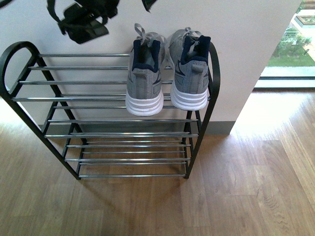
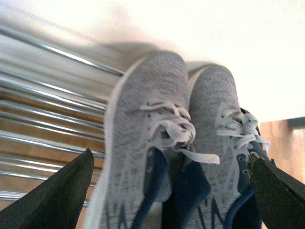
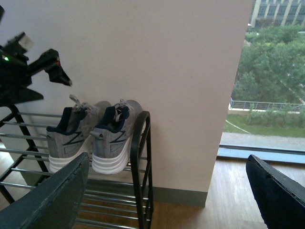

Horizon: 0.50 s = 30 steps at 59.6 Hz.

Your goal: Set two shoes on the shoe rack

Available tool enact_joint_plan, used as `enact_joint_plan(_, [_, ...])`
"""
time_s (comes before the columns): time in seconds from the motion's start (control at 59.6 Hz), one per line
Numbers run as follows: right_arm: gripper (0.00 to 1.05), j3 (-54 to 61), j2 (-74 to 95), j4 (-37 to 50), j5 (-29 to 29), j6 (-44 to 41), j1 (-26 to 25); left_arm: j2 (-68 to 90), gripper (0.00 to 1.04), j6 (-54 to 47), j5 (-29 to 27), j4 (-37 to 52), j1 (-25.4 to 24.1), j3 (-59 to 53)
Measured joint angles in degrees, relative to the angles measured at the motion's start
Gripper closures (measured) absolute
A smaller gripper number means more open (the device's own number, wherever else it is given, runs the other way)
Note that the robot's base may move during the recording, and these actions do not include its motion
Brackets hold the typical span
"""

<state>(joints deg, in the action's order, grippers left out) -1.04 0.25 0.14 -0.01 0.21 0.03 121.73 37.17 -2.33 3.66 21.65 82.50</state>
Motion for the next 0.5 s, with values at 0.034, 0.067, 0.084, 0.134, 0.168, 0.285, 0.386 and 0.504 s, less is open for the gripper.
enact_joint_plan(0.034, [0.09, 0.0, 0.0, 0.0, 0.0, 0.0, 0.0, -0.9, 0.15, -4.7, -5.7, 8.0, 0.0, -3.0])
enact_joint_plan(0.067, [0.09, 0.0, 0.0, 0.0, 0.0, 0.0, 0.0, -1.8, 0.22, -10.3, -11.3, 19.1, -0.3, -7.5])
enact_joint_plan(0.084, [0.09, 0.0, 0.0, 0.0, 0.0, 0.0, 0.0, -2.0, 0.22, -11.2, -11.9, 20.8, -0.4, -8.2])
enact_joint_plan(0.134, [0.09, 0.0, 0.0, 0.0, 0.0, 0.0, 0.0, -3.8, 0.31, -19.3, -15.3, 34.9, -1.2, -16.0])
enact_joint_plan(0.168, [0.09, 0.0, 0.0, 0.0, 0.1, 0.0, 0.0, -5.2, 0.38, -24.0, -15.3, 42.8, -2.1, -21.4])
enact_joint_plan(0.285, [0.09, 0.0, 0.0, 0.0, 0.0, 0.0, 0.0, -10.9, 0.55, -31.2, -14.1, 56.7, -4.6, -33.7])
enact_joint_plan(0.386, [0.09, 0.0, 0.0, 0.0, 0.0, 0.0, 0.0, -16.4, 0.69, -33.9, -12.7, 61.0, -6.8, -40.8])
enact_joint_plan(0.504, [0.09, 0.0, 0.0, 0.0, 0.0, 0.0, 0.0, -22.5, 0.89, -35.5, -10.4, 62.9, -8.8, -49.1])
